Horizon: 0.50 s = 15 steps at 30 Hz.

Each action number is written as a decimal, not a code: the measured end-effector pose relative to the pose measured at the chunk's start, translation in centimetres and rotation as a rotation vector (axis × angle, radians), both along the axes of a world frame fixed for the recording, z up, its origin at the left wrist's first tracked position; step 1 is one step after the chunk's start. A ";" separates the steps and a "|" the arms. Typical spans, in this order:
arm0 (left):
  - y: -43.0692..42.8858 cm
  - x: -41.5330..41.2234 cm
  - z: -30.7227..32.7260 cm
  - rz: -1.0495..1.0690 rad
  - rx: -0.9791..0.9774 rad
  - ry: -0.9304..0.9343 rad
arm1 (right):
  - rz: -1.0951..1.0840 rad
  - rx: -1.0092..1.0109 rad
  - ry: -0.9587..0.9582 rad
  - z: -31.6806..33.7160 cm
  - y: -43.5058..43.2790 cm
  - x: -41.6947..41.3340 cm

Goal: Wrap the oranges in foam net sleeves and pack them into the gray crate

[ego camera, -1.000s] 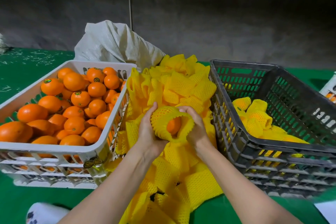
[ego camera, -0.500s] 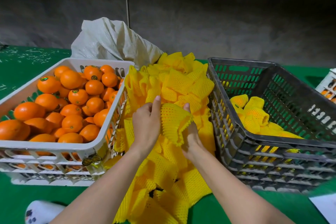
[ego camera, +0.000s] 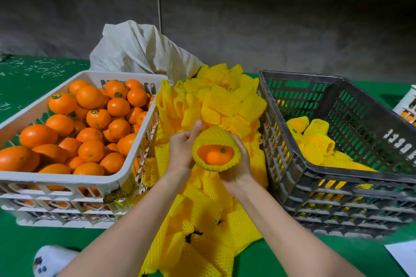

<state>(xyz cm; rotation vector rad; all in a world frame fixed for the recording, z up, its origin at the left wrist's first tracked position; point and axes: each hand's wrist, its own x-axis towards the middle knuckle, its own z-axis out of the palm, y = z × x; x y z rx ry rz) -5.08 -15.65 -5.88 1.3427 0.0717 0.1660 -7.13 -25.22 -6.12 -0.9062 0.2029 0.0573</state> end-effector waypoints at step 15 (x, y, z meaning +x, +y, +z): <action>0.7 -0.6 1.7 -0.642 -0.114 0.386 | -0.145 -0.751 -0.419 -0.1 -2.9 1.0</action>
